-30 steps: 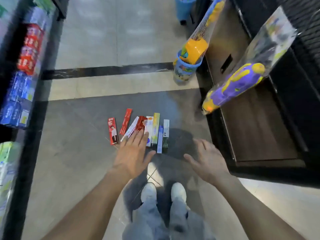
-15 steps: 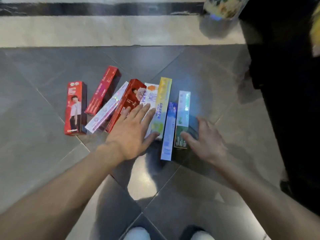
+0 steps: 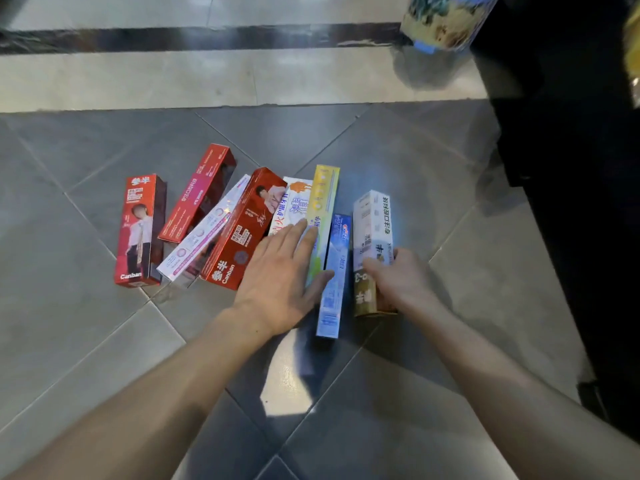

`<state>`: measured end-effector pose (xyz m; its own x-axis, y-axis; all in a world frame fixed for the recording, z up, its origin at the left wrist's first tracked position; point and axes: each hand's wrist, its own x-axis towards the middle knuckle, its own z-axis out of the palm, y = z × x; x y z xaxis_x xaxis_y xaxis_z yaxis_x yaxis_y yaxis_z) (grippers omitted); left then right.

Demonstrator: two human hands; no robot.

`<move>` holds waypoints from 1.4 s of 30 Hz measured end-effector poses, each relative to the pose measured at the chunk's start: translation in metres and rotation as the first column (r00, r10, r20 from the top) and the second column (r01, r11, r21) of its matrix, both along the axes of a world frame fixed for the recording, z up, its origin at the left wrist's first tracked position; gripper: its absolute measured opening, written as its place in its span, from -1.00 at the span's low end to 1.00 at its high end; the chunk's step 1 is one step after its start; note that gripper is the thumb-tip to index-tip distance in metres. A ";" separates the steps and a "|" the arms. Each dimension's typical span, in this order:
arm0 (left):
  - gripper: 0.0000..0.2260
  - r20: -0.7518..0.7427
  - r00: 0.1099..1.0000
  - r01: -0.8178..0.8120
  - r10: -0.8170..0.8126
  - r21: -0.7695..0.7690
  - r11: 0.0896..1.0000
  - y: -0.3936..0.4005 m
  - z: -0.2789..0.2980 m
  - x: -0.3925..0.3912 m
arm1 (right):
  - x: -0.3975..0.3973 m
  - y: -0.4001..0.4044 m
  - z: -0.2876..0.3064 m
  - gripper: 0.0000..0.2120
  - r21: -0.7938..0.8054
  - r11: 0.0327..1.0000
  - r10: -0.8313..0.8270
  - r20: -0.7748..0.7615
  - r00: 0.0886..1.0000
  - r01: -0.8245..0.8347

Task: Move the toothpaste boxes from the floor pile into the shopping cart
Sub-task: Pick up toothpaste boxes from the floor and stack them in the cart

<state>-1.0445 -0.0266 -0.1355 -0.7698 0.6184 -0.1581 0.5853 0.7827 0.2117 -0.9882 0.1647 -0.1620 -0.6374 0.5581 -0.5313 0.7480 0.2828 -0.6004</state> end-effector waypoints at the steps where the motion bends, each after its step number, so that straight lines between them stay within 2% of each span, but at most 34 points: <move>1: -0.29 -0.006 1.000 -0.010 0.010 0.032 0.999 0.003 -0.002 0.007 | 0.006 0.007 0.002 -0.63 -0.035 0.999 -0.041 -0.007 0.999 0.041; 4: -0.45 -0.046 0.997 -0.055 0.059 0.084 0.995 0.016 -0.006 0.027 | 0.030 0.030 -0.002 -0.62 -0.249 0.952 -0.201 -0.065 0.977 0.179; 6: -0.57 -0.016 0.994 -0.111 0.112 0.032 0.993 0.027 -0.006 0.038 | 0.044 0.041 0.000 -0.77 -0.351 0.910 -0.260 -0.069 0.963 0.221; 10: -0.59 -0.005 0.991 -0.131 0.132 -0.171 0.977 0.041 -0.004 0.050 | 0.068 0.054 0.006 -0.73 -0.349 0.897 -0.310 -0.056 0.949 0.272; 13: -0.53 -0.016 0.987 -0.161 0.162 -0.243 0.957 0.057 -0.005 0.051 | 0.079 0.052 0.012 -0.97 -0.344 0.897 -0.322 -0.079 0.943 0.277; 16: -0.46 -0.008 0.971 -0.234 0.239 -0.240 0.942 0.072 -0.008 0.054 | 0.086 0.051 0.016 -0.94 -0.347 0.903 -0.296 -0.077 0.952 0.252; 19: -0.46 -0.004 0.949 -0.309 0.315 -0.195 0.931 0.077 -0.007 0.048 | 0.092 0.049 0.023 -0.88 -0.373 0.898 -0.278 -0.068 0.958 0.234; 22: -0.51 -0.017 0.964 -0.262 0.266 -0.257 0.930 0.079 -0.005 0.041 | 0.095 0.045 0.030 -0.89 -0.390 0.894 -0.272 -0.078 0.959 0.222; 24: -0.54 -0.028 0.974 -0.223 0.224 -0.292 0.930 0.080 -0.006 0.038 | 0.097 0.043 0.033 -0.76 -0.376 0.898 -0.275 -0.075 0.958 0.228; 26: -0.58 -0.018 0.973 -0.226 0.230 -0.273 0.935 0.079 -0.008 0.039 | 0.099 0.045 0.029 -0.61 -0.374 0.895 -0.293 -0.077 0.953 0.245; 29: -0.65 0.043 0.958 -0.272 0.285 -0.183 0.945 0.077 -0.011 0.040 | 0.100 0.045 0.037 -0.80 -0.401 0.875 -0.324 -0.070 0.943 0.271; 31: -0.64 0.128 0.919 -0.369 0.372 -0.047 0.928 0.073 -0.009 0.041 | 0.100 0.047 0.044 -0.84 -0.437 0.849 -0.363 -0.070 0.929 0.298; 34: -0.66 0.350 0.851 -0.478 0.391 0.208 0.854 0.069 0.011 0.044 | 0.099 0.046 0.062 -0.77 -0.498 0.800 -0.430 -0.084 0.899 0.336; 37: -0.73 0.605 0.742 -0.601 0.287 0.413 0.684 0.071 0.049 0.050 | 0.096 0.040 0.095 -0.53 -0.570 0.720 -0.548 -0.117 0.828 0.396; 40: -0.74 0.776 0.603 -0.743 0.186 0.462 0.484 0.075 0.104 0.058 | 0.096 0.033 0.149 -0.64 -0.606 0.656 -0.642 -0.135 0.755 0.450; 42: -0.72 0.828 0.547 -0.779 0.124 0.449 0.438 0.078 0.153 0.065 | 0.100 0.030 0.198 -0.69 -0.609 0.644 -0.661 -0.138 0.737 0.463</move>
